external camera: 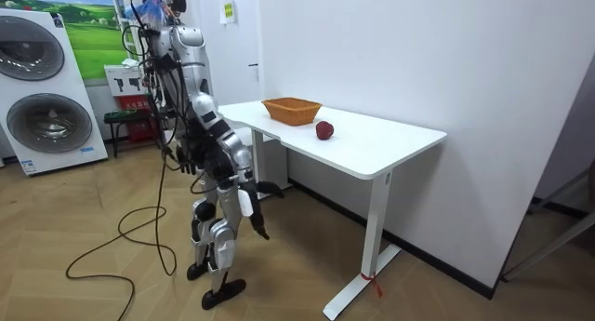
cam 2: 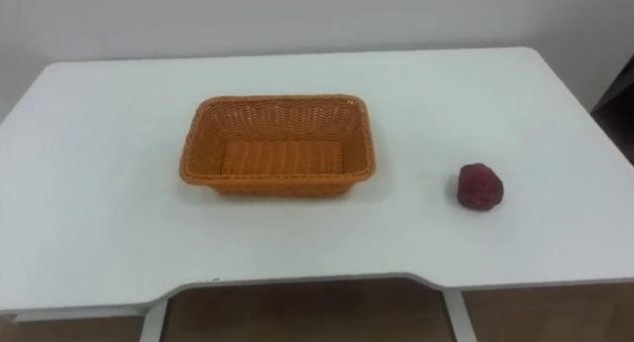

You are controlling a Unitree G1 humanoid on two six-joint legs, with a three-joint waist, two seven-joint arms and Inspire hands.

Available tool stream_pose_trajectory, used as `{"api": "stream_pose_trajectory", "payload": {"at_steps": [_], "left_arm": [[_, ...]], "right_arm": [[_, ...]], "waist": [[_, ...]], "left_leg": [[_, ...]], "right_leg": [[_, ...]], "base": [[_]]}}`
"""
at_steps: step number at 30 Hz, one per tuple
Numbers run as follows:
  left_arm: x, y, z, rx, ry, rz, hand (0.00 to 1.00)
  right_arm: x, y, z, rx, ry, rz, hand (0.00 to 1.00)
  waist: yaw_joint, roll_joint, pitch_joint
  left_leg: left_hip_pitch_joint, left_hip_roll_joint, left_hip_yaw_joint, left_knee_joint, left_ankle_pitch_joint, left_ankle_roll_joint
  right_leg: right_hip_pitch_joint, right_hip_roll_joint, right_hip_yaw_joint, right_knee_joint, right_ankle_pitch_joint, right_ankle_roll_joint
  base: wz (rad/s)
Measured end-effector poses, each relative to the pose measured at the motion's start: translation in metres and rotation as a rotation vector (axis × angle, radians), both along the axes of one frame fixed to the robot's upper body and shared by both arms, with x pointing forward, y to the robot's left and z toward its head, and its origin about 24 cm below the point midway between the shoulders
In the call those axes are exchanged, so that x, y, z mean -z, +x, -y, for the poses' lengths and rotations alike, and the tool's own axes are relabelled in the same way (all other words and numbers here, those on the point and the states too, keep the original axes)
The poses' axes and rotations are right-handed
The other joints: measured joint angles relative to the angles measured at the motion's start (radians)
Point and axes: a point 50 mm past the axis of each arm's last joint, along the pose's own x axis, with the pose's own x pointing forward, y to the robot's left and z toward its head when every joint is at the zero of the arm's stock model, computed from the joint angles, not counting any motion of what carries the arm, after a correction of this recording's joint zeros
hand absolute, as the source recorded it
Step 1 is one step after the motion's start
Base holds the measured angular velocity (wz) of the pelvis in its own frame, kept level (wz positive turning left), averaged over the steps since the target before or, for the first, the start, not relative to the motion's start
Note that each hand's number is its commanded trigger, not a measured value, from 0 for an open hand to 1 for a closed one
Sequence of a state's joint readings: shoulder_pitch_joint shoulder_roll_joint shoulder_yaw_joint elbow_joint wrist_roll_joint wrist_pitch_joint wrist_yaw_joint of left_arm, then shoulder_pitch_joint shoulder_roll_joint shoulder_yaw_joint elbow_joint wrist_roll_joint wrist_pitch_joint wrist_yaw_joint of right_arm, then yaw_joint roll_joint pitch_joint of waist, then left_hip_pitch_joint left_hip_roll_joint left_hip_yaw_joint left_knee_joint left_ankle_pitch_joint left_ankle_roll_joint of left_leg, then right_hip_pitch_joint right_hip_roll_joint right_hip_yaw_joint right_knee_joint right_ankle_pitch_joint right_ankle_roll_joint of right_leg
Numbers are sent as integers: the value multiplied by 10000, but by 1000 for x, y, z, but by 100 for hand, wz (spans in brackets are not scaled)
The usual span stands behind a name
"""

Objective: Pick and place apple

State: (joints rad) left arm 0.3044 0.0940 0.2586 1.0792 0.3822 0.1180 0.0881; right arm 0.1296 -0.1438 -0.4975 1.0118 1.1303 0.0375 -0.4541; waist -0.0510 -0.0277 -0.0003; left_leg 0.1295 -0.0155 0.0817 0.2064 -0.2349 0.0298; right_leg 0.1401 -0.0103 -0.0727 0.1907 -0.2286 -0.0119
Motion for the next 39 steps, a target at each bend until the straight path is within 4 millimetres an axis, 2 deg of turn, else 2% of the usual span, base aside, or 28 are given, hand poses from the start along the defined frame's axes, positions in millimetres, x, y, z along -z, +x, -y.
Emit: {"api": "stream_pose_trajectory", "payload": {"at_steps": [4,7,10,13,15,16,19,22,29,39], "left_arm": [[-2,3,-5,-6,246,317,0],[-5,8,-9,113,467,712,0],[-5,10,-10,143,563,820,0],[-6,13,-13,275,643,967,0],[-8,12,-18,387,738,957,0],[-8,11,-18,393,750,934,0],[-8,11,-17,513,729,926,0],[-8,11,-17,545,740,936,0],[-8,15,-15,1051,688,980,0],[-7,29,-12,1771,379,1153,0]], "right_arm": [[-23,25,23,513,-1407,764,0],[-50,50,40,395,-2979,925,0],[-66,64,48,-22,-4036,638,0],[-91,76,56,-361,-5664,230,0],[-108,82,59,-777,-7046,-161,0],[-112,84,60,-922,-7408,-270,0],[-143,97,63,-1447,-9615,-339,0],[-162,105,65,-1751,-10752,-62,0],[-178,126,49,-3732,-12433,272,0],[-167,152,16,-7268,-12322,1541,0]], "waist": [[-91,-9,-11],[-113,-21,-16],[-122,-33,-10],[21,-76,9],[148,-162,78],[189,-175,83],[284,-166,75],[311,-174,58],[356,-162,48],[624,-303,47]], "left_leg": [[-63,-12,10,-14,0,0],[-141,-11,8,-14,1,-2],[-176,-15,9,-31,1,-2],[-305,-9,49,-19,1,-2],[-337,6,104,-15,2,-2],[-336,5,119,-16,2,-2],[-450,-14,116,-9,3,1],[-477,-9,106,-7,4,2],[-498,25,7,-12,5,-1],[-472,40,12,-2,14,-14]], "right_leg": [[2,1,-3,-24,0,2],[-104,11,14,8,2,-1],[-173,6,-1,75,1,1],[-360,13,57,130,-1,4],[-411,30,132,124,1,1],[-422,31,153,124,1,1],[-534,16,142,143,4,9],[-544,18,136,143,6,12],[-528,52,123,141,18,-9],[-497,53,40,138,61,-40]], "base": [[0],[0],[-1],[-5],[-7],[-6],[-1],[0],[0],[0]]}}
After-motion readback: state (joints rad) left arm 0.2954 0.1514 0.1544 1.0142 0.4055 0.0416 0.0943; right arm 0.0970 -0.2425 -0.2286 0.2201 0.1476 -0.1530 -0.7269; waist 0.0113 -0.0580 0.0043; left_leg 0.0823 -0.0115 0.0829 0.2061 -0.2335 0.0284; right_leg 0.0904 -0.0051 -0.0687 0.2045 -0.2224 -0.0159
